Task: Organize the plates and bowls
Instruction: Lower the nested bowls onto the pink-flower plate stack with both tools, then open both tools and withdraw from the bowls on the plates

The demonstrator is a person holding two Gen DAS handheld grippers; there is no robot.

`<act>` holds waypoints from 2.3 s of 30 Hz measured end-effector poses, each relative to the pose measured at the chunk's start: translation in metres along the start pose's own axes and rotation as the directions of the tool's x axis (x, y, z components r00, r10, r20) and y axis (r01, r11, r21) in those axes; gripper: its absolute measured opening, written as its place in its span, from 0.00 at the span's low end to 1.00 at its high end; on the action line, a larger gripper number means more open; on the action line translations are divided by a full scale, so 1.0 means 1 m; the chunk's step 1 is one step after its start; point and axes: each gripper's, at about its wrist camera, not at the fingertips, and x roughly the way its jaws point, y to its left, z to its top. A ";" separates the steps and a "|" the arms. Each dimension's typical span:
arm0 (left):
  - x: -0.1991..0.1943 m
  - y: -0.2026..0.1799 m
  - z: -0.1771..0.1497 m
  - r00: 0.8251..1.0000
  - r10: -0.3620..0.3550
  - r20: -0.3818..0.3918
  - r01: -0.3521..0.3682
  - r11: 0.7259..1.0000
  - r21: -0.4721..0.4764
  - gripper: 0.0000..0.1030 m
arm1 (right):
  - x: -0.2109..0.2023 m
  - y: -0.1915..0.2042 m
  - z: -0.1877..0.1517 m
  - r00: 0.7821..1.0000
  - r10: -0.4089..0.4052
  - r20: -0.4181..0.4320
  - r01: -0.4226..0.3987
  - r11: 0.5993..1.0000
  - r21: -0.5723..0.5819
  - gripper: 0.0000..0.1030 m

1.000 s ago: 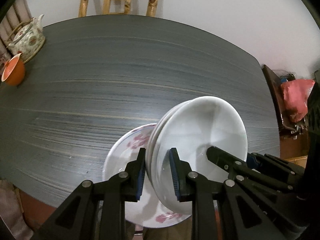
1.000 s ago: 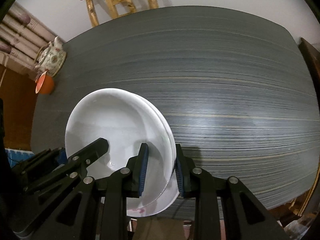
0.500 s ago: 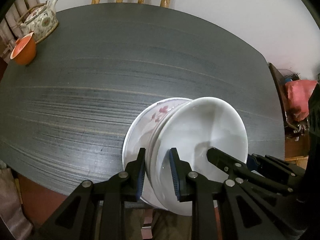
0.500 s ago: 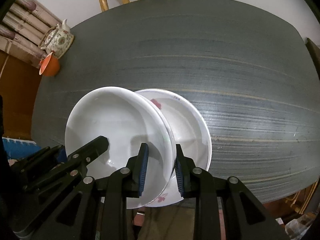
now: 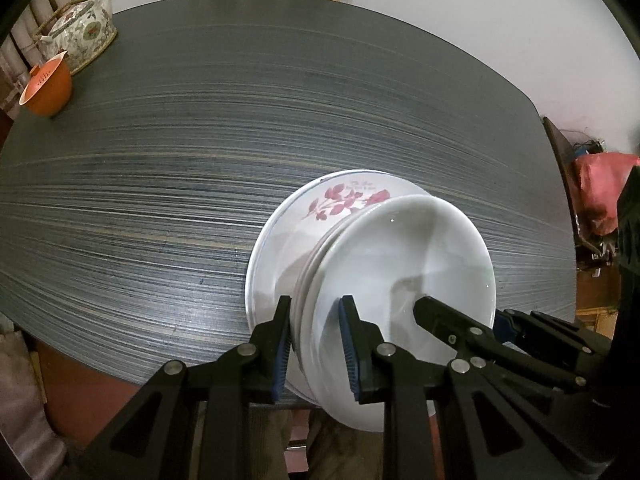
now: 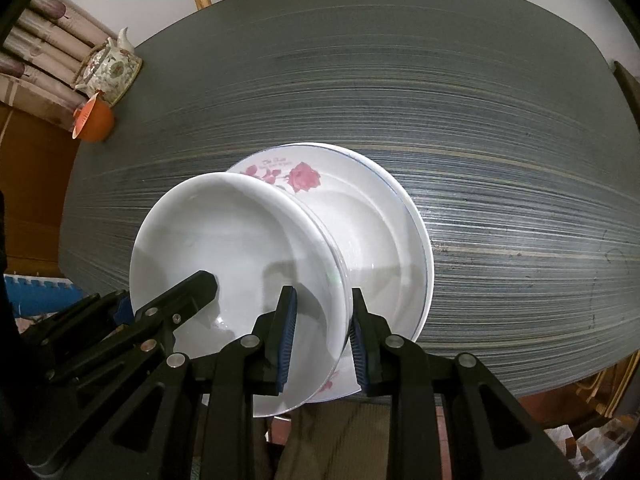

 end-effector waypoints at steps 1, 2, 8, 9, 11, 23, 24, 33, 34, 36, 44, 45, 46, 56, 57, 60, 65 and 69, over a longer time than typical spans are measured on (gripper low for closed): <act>0.000 0.000 -0.001 1.000 -0.001 0.000 0.001 1.000 -0.002 0.22 | 0.000 0.000 0.000 1.000 0.000 -0.001 0.000 1.000 0.001 0.23; 0.000 0.000 -0.002 1.000 -0.002 -0.002 0.002 1.000 -0.006 0.22 | 0.000 0.000 0.000 1.000 -0.001 0.000 0.001 1.000 0.001 0.23; 0.001 0.001 -0.004 1.000 -0.002 -0.001 0.002 1.000 -0.003 0.22 | 0.004 0.006 0.004 1.000 -0.004 -0.006 0.004 1.000 0.002 0.23; 0.002 0.001 -0.003 1.000 -0.002 -0.004 0.002 1.000 -0.005 0.22 | 0.004 0.007 0.004 1.000 -0.004 -0.006 0.004 1.000 0.004 0.23; 0.003 0.003 -0.002 1.000 -0.005 -0.007 0.005 1.000 -0.005 0.22 | 0.005 0.005 0.004 1.000 -0.005 -0.010 0.005 1.000 0.008 0.23; 0.002 0.011 -0.002 1.000 -0.012 0.003 0.012 1.000 0.001 0.23 | 0.006 0.006 0.007 1.000 -0.004 -0.017 0.004 1.000 0.015 0.23; 0.002 0.011 -0.002 1.000 -0.014 0.005 0.013 1.000 0.001 0.23 | 0.006 0.005 0.007 1.000 -0.003 -0.017 0.003 1.000 0.014 0.23; 0.000 0.011 -0.009 1.000 -0.013 0.027 0.013 1.000 0.004 0.23 | 0.005 0.002 0.007 1.000 0.003 -0.010 -0.002 1.000 0.019 0.24; 0.000 0.011 -0.010 0.999 -0.015 0.029 0.015 1.000 0.001 0.23 | 0.005 0.003 0.007 1.000 0.004 -0.009 -0.004 1.000 0.021 0.24; -0.001 0.012 -0.011 0.999 -0.016 0.034 0.015 1.000 0.002 0.23 | 0.005 0.001 0.006 1.000 0.006 -0.003 -0.006 1.000 0.025 0.24; -0.002 0.010 -0.023 0.997 -0.017 0.074 0.016 1.000 0.016 0.23 | 0.003 -0.002 0.002 1.000 0.014 0.022 -0.015 0.999 0.036 0.25; -0.002 0.011 -0.024 0.997 -0.019 0.077 0.018 1.000 0.013 0.23 | 0.003 -0.002 0.000 1.000 0.012 0.028 -0.013 0.999 0.034 0.25; -0.002 0.011 -0.025 0.997 -0.022 0.081 0.021 1.000 0.014 0.23 | 0.002 -0.002 -0.001 0.999 0.011 0.033 -0.013 0.999 0.035 0.25; -0.010 0.018 -0.036 0.990 -0.018 0.141 0.020 1.000 -0.010 0.26 | 0.000 -0.006 -0.011 0.996 0.032 0.079 -0.036 0.998 0.048 0.32; -0.010 0.018 -0.037 0.990 -0.020 0.143 0.021 1.000 -0.010 0.27 | 0.000 -0.007 -0.012 0.996 0.035 0.085 -0.040 0.998 0.057 0.36; -0.013 0.019 -0.040 0.987 -0.016 0.158 0.016 1.000 -0.001 0.27 | 0.000 -0.011 -0.014 0.994 0.031 0.106 -0.037 0.997 0.061 0.44; -0.018 0.018 -0.047 0.981 -0.005 0.193 0.005 1.000 0.002 0.28 | -0.003 -0.013 -0.020 0.989 0.028 0.142 -0.036 0.998 0.053 0.53; -0.027 0.012 -0.055 0.972 0.017 0.234 -0.020 1.000 0.013 0.29 | -0.008 -0.014 -0.024 0.981 0.022 0.190 -0.030 0.999 0.042 0.59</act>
